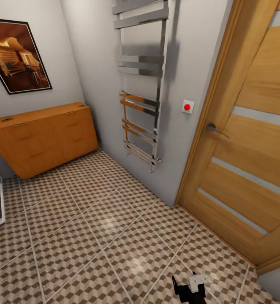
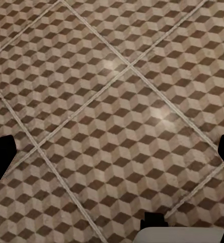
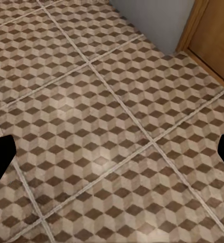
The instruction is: Take the four mousetraps from the cabinet in the bathroom and place them on the bathroom floor. Make sure all four end up on the same floor surface, and ensure that at least two of them are either under or directly next to the same bathroom sink.
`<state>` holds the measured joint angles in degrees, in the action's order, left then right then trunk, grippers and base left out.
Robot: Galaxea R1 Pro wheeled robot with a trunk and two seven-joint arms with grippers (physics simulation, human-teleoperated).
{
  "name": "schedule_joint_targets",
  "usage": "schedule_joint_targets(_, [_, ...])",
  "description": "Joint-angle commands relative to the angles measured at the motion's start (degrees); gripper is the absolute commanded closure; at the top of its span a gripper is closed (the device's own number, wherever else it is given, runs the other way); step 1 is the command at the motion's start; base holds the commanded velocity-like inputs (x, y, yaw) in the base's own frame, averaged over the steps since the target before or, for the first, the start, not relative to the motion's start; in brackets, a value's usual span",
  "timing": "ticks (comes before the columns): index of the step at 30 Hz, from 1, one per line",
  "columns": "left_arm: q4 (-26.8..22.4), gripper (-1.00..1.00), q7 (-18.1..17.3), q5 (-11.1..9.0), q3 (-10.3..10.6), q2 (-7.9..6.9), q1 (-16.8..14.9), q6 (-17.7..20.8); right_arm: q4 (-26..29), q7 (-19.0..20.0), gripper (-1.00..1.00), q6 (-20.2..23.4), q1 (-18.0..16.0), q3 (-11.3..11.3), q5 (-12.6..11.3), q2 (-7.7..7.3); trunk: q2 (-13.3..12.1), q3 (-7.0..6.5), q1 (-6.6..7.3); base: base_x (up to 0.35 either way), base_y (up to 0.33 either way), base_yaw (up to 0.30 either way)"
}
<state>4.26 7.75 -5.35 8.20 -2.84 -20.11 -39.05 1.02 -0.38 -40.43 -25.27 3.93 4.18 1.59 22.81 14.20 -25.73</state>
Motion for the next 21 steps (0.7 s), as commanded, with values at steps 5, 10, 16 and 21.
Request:
schedule_joint_targets(5, [0.2, -1.00, 0.0, -0.5, 0.5, 0.02, -0.1, -0.3, -0.1, -0.1, -1.00, -0.2, 0.0, 0.3, -0.1, -0.01, 0.1, 0.28, -0.05, 0.164, 0.227, 0.241])
schedule_joint_targets(10, [0.2, -1.00, 0.0, -0.5, 0.5, 0.02, -0.1, -0.3, -0.1, -0.1, -1.00, -0.2, 0.0, 0.3, -0.1, -0.01, 0.1, 0.46, -0.05, 0.043, 0.264, 0.237])
schedule_joint_targets(16, [0.2, -1.00, 0.0, -0.5, 0.5, 0.02, -0.1, -0.3, -0.1, -0.1, -1.00, -0.2, 0.0, 0.3, -0.1, -0.01, 0.1, 0.68, -0.05, 0.005, 0.275, 0.227])
schedule_joint_targets(21, [0.2, -1.00, 0.0, -0.5, 0.5, 0.02, -0.1, -0.3, -0.1, -0.1, -1.00, -0.2, 0.0, 0.3, -0.1, -0.01, 0.1, 0.86, -0.05, 0.050, 0.275, 0.223])
